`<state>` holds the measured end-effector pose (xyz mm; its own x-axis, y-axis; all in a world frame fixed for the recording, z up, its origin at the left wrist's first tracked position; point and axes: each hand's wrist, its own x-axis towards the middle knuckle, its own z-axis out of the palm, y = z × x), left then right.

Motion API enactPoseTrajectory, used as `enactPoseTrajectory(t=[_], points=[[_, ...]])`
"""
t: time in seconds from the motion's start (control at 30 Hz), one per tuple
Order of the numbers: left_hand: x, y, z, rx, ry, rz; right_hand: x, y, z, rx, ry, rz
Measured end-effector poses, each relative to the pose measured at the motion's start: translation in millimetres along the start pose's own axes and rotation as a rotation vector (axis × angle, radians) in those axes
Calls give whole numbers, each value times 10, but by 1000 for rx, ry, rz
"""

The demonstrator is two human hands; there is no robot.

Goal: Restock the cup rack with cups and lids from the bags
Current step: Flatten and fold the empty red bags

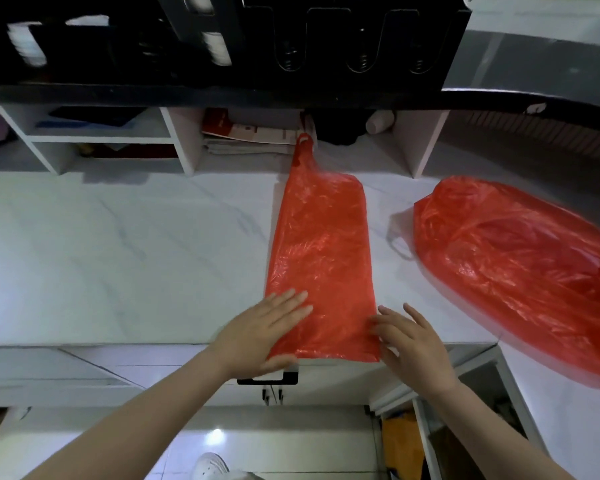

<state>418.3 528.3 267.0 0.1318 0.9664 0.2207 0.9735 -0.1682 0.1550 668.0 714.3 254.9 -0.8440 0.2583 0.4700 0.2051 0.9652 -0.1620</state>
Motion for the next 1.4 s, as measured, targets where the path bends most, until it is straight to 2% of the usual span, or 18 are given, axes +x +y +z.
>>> enactPoseTrajectory(t=[0.1,0.17,0.23,0.33,0.5,0.6,0.77,0.93,1.1,1.27,1.4], points=[[-142,-34,27,49,-155,48,-15,-15,-3,13,12,22],[-145,-30,30,151,-164,37,21,-29,-34,62,13,74],[-102,-11,48,213,-89,51,65,-33,-71,89,-2,104],[-59,23,73,170,6,50,107,-45,-118,97,-31,93],[-73,59,77,140,22,-11,84,-116,-109,45,-29,-37],[-102,50,36,96,11,-15,55,-111,-107,62,-28,-30],[-96,154,71,69,276,3,19,-161,-122,85,-4,55],[-84,162,114,125,377,-12,28,-165,-138,61,-23,78],[-124,143,117,142,420,-43,-1,-189,-135,27,-16,79],[-222,185,68,91,364,-70,-46,-220,-165,63,-68,119],[-224,210,-16,53,327,-88,-54,-223,-206,120,-67,226]])
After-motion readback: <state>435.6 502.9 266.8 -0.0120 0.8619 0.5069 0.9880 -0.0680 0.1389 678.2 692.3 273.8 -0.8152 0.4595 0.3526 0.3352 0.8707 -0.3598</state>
